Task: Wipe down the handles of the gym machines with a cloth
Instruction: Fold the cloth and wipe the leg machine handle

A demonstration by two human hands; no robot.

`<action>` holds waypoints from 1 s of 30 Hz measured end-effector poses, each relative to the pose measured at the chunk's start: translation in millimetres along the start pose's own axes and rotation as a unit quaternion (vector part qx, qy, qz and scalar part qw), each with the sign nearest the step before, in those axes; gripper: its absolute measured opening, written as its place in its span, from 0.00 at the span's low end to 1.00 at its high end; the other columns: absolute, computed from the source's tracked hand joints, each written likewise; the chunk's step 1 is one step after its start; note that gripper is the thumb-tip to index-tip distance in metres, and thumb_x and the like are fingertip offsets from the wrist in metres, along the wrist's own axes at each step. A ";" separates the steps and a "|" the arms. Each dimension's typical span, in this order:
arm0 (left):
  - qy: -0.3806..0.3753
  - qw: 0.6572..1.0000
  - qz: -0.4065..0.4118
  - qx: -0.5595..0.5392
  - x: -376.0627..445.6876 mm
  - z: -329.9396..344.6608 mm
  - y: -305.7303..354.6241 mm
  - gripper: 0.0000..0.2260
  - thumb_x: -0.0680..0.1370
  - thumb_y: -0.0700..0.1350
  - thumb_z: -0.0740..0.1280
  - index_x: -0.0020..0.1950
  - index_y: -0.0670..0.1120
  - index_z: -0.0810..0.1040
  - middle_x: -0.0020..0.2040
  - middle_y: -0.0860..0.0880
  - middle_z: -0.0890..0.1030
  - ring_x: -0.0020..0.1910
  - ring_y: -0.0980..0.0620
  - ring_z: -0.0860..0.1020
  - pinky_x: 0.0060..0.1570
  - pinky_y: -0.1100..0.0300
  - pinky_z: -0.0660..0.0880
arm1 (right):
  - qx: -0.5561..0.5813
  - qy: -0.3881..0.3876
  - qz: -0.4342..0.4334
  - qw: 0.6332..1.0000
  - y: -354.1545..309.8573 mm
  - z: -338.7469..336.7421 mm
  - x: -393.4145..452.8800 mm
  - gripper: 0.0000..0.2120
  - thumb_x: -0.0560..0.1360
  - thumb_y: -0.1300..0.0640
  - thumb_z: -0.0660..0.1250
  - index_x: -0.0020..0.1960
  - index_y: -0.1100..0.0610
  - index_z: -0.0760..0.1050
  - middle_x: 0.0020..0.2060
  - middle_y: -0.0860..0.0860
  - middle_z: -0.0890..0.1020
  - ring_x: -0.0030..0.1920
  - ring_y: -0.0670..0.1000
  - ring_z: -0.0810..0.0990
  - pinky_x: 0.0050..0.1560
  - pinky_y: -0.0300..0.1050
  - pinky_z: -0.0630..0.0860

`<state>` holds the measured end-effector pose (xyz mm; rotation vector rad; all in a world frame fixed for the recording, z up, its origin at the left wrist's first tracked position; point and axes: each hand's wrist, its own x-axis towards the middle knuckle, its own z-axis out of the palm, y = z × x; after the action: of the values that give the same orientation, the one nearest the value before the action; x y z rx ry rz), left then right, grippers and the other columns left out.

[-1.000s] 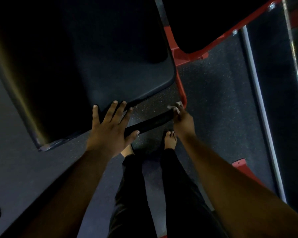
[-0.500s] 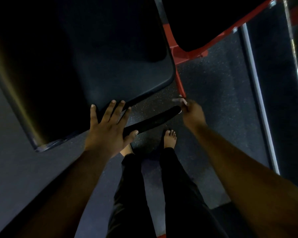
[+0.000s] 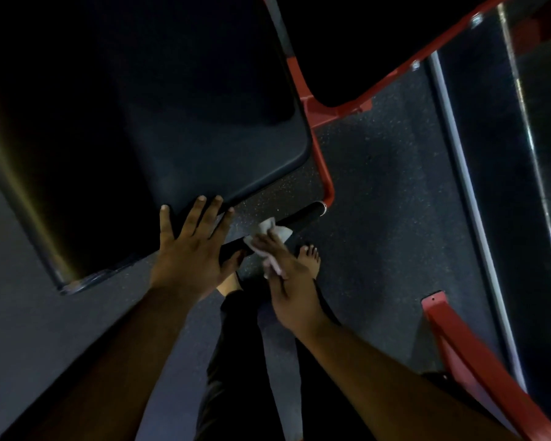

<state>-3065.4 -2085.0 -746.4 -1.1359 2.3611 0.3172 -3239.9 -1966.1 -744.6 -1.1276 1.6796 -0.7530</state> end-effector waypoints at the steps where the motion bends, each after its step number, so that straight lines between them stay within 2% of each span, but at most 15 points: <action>1: 0.000 1.000 0.000 0.000 0.1 0.1 0.3 0.37 0.81 0.70 0.37 0.84 0.51 0.54 0.84 0.47 0.52 0.83 0.46 0.47 0.74 0.27 0.46 | 0.025 0.044 0.041 0.998 5.6 -6.4 -0.5 0.18 0.84 0.56 0.58 0.72 0.46 0.74 0.68 0.52 0.79 0.71 0.51 0.74 0.73 0.49 0.69; 3: 0.003 1.000 -0.003 -0.002 0.4 0.3 0.6 0.37 0.81 0.70 0.37 0.84 0.51 0.53 0.85 0.47 0.51 0.84 0.46 0.46 0.74 0.27 0.45 | 0.088 0.164 0.176 0.967 23.7 -25.4 14.2 0.15 0.85 0.49 0.55 0.65 0.43 0.78 0.49 0.51 0.83 0.50 0.50 0.82 0.53 0.51 0.79; 5: 0.004 1.000 -0.005 -0.009 1.2 0.1 0.8 0.37 0.81 0.70 0.37 0.84 0.52 0.53 0.85 0.48 0.51 0.84 0.47 0.45 0.75 0.28 0.45 | 0.132 0.232 0.286 0.920 46.4 -39.3 40.1 0.15 0.86 0.49 0.55 0.61 0.49 0.80 0.41 0.51 0.80 0.40 0.47 0.79 0.47 0.50 0.78; 7: 0.008 1.000 -0.007 -0.012 1.1 0.6 0.7 0.37 0.81 0.70 0.37 0.84 0.52 0.51 0.85 0.48 0.50 0.84 0.47 0.44 0.75 0.28 0.44 | 0.177 0.231 0.343 0.893 63.3 -38.2 63.9 0.16 0.82 0.42 0.59 0.59 0.47 0.80 0.46 0.49 0.82 0.48 0.49 0.81 0.58 0.58 0.80; 9: 0.014 1.000 -0.007 -0.011 0.9 0.7 1.1 0.37 0.81 0.70 0.36 0.84 0.52 0.51 0.85 0.48 0.50 0.84 0.47 0.44 0.75 0.28 0.44 | 0.200 0.226 0.371 0.878 86.9 -19.3 75.0 0.28 0.74 0.31 0.57 0.67 0.42 0.76 0.60 0.44 0.82 0.62 0.48 0.80 0.69 0.61 0.74; 11: 0.014 1.000 -0.006 -0.006 0.6 1.5 1.0 0.37 0.81 0.70 0.36 0.84 0.52 0.51 0.85 0.48 0.50 0.84 0.47 0.44 0.75 0.28 0.44 | 0.176 0.232 0.367 0.884 98.5 4.5 69.3 0.32 0.72 0.28 0.53 0.74 0.35 0.67 0.69 0.42 0.77 0.70 0.47 0.75 0.73 0.60 0.70; 14: 0.015 1.000 -0.006 0.001 0.5 2.2 1.2 0.37 0.81 0.70 0.39 0.84 0.51 0.52 0.85 0.47 0.51 0.84 0.47 0.46 0.75 0.28 0.45 | 0.149 0.243 0.318 0.904 20.1 20.6 46.9 0.27 0.80 0.35 0.55 0.77 0.40 0.65 0.73 0.51 0.74 0.73 0.54 0.72 0.73 0.60 0.69; 17: 0.015 1.000 -0.004 -0.001 0.2 1.5 1.2 0.37 0.81 0.70 0.39 0.84 0.51 0.54 0.84 0.47 0.52 0.83 0.46 0.48 0.74 0.27 0.46 | 0.220 0.243 0.294 0.898 -29.9 24.6 20.6 0.19 0.87 0.54 0.56 0.76 0.54 0.69 0.74 0.46 0.67 0.71 0.33 0.65 0.71 0.28 0.62; 18: 0.013 1.000 -0.004 -0.002 0.0 1.4 1.2 0.37 0.81 0.70 0.39 0.84 0.51 0.54 0.84 0.47 0.52 0.83 0.46 0.48 0.74 0.27 0.46 | 0.247 0.227 0.283 0.899 -34.2 22.5 12.0 0.16 0.87 0.56 0.56 0.73 0.54 0.72 0.72 0.45 0.68 0.68 0.29 0.66 0.71 0.27 0.61; 20: 0.011 1.000 -0.003 -0.003 -0.2 0.0 0.9 0.37 0.81 0.70 0.37 0.84 0.51 0.53 0.84 0.47 0.52 0.83 0.46 0.47 0.74 0.27 0.45 | 0.226 0.205 0.251 0.919 -35.8 12.2 0.1 0.16 0.85 0.49 0.58 0.67 0.52 0.77 0.70 0.49 0.77 0.70 0.41 0.74 0.75 0.47 0.68; 21: 0.011 1.000 -0.002 -0.002 -0.3 0.2 0.9 0.37 0.81 0.70 0.37 0.84 0.51 0.52 0.85 0.47 0.52 0.83 0.46 0.47 0.74 0.27 0.45 | 0.202 0.209 0.232 0.928 -33.3 1.8 0.0 0.18 0.84 0.45 0.58 0.66 0.52 0.78 0.64 0.48 0.81 0.66 0.45 0.78 0.71 0.52 0.72; 23: 0.011 1.000 -0.003 0.001 -0.6 0.7 0.9 0.37 0.81 0.70 0.36 0.84 0.51 0.52 0.85 0.47 0.51 0.83 0.46 0.46 0.74 0.27 0.45 | 0.185 0.248 0.235 0.921 -11.0 -23.7 13.4 0.16 0.86 0.51 0.57 0.67 0.53 0.77 0.53 0.40 0.83 0.56 0.38 0.81 0.59 0.36 0.77; 25: 0.006 1.000 -0.006 0.002 -0.5 1.1 1.5 0.37 0.80 0.70 0.36 0.84 0.51 0.51 0.85 0.48 0.50 0.83 0.47 0.46 0.74 0.27 0.45 | 0.183 0.283 0.250 0.908 7.9 -49.7 43.0 0.15 0.86 0.58 0.57 0.70 0.56 0.76 0.56 0.43 0.82 0.55 0.36 0.81 0.50 0.26 0.75; 27: 0.005 1.000 -0.009 0.003 -0.3 2.4 1.7 0.37 0.80 0.70 0.35 0.84 0.52 0.48 0.85 0.48 0.47 0.83 0.47 0.43 0.74 0.28 0.45 | 0.139 0.224 0.265 0.928 29.5 -56.7 69.3 0.16 0.86 0.55 0.57 0.70 0.53 0.77 0.62 0.49 0.81 0.62 0.45 0.80 0.54 0.29 0.75; 30: 0.007 1.000 -0.008 -0.002 -0.4 1.4 1.2 0.37 0.80 0.70 0.34 0.84 0.52 0.47 0.85 0.48 0.47 0.83 0.47 0.43 0.75 0.28 0.44 | 0.089 0.160 0.280 0.942 50.1 -29.2 77.2 0.17 0.85 0.48 0.54 0.69 0.47 0.76 0.64 0.49 0.80 0.65 0.48 0.78 0.68 0.49 0.75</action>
<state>-3065.7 -2083.4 -747.4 -1.1618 2.3641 0.3099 -3294.3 -2018.3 -804.9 -0.3702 2.0247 -0.7180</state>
